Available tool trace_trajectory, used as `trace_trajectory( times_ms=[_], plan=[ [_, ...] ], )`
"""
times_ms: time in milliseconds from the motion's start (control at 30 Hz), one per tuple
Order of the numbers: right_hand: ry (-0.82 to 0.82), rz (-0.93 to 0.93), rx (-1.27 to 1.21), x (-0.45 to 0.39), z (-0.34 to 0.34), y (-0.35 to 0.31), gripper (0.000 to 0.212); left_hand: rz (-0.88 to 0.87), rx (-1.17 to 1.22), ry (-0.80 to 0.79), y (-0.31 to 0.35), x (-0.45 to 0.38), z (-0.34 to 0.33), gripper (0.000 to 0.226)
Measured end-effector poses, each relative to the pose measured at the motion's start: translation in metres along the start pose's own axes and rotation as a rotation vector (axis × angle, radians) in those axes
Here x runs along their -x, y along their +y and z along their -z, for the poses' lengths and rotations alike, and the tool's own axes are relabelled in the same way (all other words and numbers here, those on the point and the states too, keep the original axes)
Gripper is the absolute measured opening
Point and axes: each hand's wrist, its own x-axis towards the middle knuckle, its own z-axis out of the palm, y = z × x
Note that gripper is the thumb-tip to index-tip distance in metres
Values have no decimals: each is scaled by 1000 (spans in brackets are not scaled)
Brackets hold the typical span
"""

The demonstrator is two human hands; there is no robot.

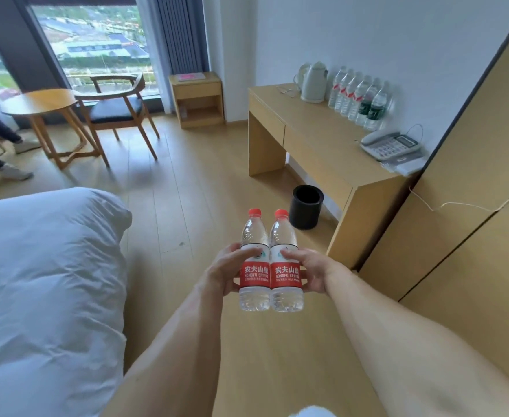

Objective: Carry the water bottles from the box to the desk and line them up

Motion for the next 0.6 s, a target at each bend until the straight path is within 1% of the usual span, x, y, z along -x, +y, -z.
trace_trajectory(
  times_ms=[200, 433, 600],
  plan=[
    [-30, -5, 6, -82, -9, -49, 41, 6, -16, 35, 41, -72, 29, 46],
    [-117, -13, 4, -195, -13, -135, 39, 13, -28, 123, 114, -171, 60, 57],
    [-140, -10, 17, -261, 2, -209, 44, 24, -33, 139, 180, -242, 63, 57]
  ],
)
